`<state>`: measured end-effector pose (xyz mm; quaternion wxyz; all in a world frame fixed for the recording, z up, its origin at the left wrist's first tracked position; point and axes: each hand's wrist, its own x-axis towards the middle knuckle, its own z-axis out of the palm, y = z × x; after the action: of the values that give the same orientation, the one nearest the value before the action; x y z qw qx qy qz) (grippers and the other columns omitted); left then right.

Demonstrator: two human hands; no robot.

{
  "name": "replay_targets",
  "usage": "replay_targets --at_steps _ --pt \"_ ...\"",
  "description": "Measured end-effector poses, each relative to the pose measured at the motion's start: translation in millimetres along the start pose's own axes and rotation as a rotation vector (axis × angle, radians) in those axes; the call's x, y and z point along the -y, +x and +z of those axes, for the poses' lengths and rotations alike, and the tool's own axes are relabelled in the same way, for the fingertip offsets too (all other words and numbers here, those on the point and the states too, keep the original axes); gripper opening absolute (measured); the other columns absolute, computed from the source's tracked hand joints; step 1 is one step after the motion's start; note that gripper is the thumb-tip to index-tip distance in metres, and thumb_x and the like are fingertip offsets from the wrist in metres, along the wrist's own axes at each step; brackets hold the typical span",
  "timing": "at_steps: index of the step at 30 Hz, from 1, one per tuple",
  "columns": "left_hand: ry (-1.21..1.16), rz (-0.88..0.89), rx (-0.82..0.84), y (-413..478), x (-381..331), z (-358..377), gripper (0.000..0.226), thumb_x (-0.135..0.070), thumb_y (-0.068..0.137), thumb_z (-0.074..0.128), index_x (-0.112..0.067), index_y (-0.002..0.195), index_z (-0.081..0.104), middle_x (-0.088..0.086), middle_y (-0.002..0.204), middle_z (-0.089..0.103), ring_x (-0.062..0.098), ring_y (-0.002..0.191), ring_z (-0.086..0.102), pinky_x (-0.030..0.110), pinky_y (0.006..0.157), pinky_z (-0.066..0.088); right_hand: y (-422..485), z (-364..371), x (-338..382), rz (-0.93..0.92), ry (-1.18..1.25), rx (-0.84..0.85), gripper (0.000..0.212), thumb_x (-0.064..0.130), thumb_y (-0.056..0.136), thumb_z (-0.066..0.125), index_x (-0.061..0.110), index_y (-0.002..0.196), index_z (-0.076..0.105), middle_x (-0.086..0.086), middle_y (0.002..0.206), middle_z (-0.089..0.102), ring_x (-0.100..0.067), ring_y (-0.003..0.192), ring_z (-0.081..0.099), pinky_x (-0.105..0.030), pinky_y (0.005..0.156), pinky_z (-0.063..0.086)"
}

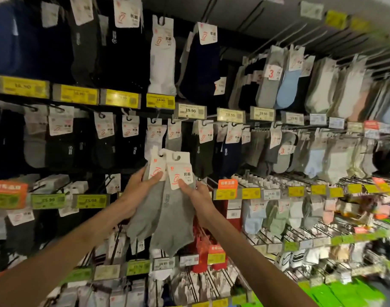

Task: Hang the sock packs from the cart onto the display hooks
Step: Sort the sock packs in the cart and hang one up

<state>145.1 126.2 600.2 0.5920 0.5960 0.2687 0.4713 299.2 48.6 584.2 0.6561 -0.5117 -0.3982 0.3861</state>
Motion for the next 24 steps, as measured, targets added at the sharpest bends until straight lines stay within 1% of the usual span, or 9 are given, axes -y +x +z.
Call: replay_targets --at_steps 2,3,6,9,11,15,17,21,24 --pt "-0.05 -0.048 0.024 14.6 -5.5 -11.7 0.031 -0.023 0.09 0.068 -0.025 0.121 0.065 0.0 0.108 0.075 0.019 0.096 0.072 0.037 0.079 0.058 9.8 6.9 8.3 0.009 0.024 -0.001 0.018 0.028 0.089 0.069 0.019 0.104 0.07 0.0 0.103 0.075 -0.015 0.093 0.072 -0.028 0.079 0.056" --pt "-0.075 -0.076 0.037 22.0 -7.5 -18.7 0.031 -0.023 0.09 0.068 -0.024 0.121 0.066 0.002 0.109 0.075 0.021 0.097 0.072 0.039 0.081 0.057 15.1 9.9 10.8 0.009 0.025 0.001 0.019 0.029 0.09 0.068 0.018 0.105 0.071 0.0 0.103 0.075 -0.016 0.093 0.072 -0.029 0.08 0.056" --pt "-0.145 -0.166 0.066 39.8 -12.1 -40.7 0.029 -0.026 0.089 0.068 -0.023 0.118 0.067 0.006 0.11 0.074 0.025 0.1 0.071 0.043 0.085 0.055 29.5 16.5 17.4 0.003 0.029 -0.019 0.028 0.032 0.091 0.067 0.015 0.113 0.069 -0.001 0.105 0.075 -0.017 0.096 0.072 -0.035 0.084 0.056" --pt "-0.145 -0.179 0.047 56.3 -16.5 -56.3 0.034 -0.027 0.089 0.069 -0.022 0.122 0.066 0.006 0.113 0.073 0.026 0.105 0.069 0.042 0.089 0.054 44.8 16.8 24.5 -0.011 0.07 -0.041 0.034 0.029 0.092 0.066 0.012 0.121 0.065 -0.003 0.11 0.073 -0.02 0.101 0.07 -0.034 0.085 0.056" --pt "-0.136 -0.169 0.032 67.9 -17.6 -62.8 0.037 -0.027 0.088 0.07 -0.021 0.125 0.065 0.006 0.115 0.072 0.026 0.107 0.068 0.043 0.093 0.053 57.7 15.3 25.9 -0.025 0.069 -0.021 0.035 0.029 0.092 0.066 0.014 0.124 0.064 -0.002 0.112 0.073 -0.019 0.102 0.07 -0.033 0.085 0.056" --pt "-0.067 -0.172 -0.019 83.4 -14.8 -63.1 0.038 -0.027 0.089 0.071 -0.02 0.125 0.065 0.006 0.11 0.074 0.026 0.102 0.07 0.045 0.094 0.053 76.2 13.8 17.5 -0.01 0.015 0.0 0.039 0.036 0.088 0.069 0.025 0.125 0.062 0.004 0.113 0.072 -0.016 0.107 0.067 -0.045 0.097 0.051" --pt "-0.044 -0.172 -0.036 90.7 -11.7 -56.1 0.038 -0.026 0.088 0.071 -0.019 0.125 0.066 0.006 0.109 0.074 0.026 0.101 0.07 0.044 0.092 0.054 85.3 10.8 11.7 -0.004 0.018 0.013 0.038 0.035 0.088 0.069 0.025 0.125 0.061 0.006 0.112 0.072 -0.014 0.106 0.067 -0.041 0.094 0.052" --pt "0.041 -0.16 -0.089 103.7 -4.9 -31.7 0.04 -0.027 0.089 0.071 -0.017 0.127 0.065 0.006 0.111 0.072 0.024 0.099 0.069 0.037 0.085 0.056 99.8 -2.7 0.9 -0.01 -0.004 0.041 0.03 0.028 0.093 0.065 0.019 0.122 0.062 0.002 0.113 0.072 -0.015 0.102 0.068 -0.029 0.079 0.055" --pt "0.114 -0.137 -0.114 110.4 -2.7 -10.0 0.039 -0.028 0.09 0.07 -0.015 0.127 0.064 0.006 0.112 0.071 0.022 0.099 0.068 0.033 0.08 0.054 109.9 -17.1 -3.0 -0.044 -0.022 0.046 0.025 0.025 0.094 0.064 0.018 0.117 0.062 0.001 0.111 0.073 -0.015 0.101 0.069 -0.029 0.082 0.057"
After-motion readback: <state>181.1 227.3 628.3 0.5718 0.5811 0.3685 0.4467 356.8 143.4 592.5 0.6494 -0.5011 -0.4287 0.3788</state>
